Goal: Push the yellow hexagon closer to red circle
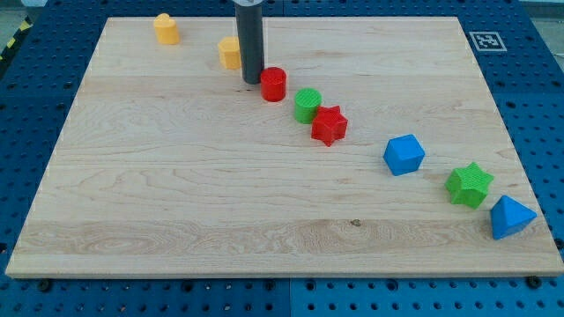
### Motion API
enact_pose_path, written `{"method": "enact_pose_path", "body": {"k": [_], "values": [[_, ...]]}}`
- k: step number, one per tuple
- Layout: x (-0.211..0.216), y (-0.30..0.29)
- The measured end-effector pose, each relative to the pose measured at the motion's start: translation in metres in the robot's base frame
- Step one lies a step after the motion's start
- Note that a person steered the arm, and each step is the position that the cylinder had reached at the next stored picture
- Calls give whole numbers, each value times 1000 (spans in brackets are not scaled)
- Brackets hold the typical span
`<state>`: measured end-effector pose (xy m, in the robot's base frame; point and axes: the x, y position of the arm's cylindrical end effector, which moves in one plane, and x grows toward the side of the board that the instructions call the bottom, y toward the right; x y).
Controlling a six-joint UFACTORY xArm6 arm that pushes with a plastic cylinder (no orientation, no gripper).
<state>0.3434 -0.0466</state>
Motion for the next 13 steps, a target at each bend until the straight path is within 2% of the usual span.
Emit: {"method": "enact_pose_path", "body": {"k": [2,3,5,6,8,10,11,13], "values": [[10,25],[5,7],[-86,8],[-106,-18],[-100,-57],[-56,-20],[-48,-17],[-48,-81]]}}
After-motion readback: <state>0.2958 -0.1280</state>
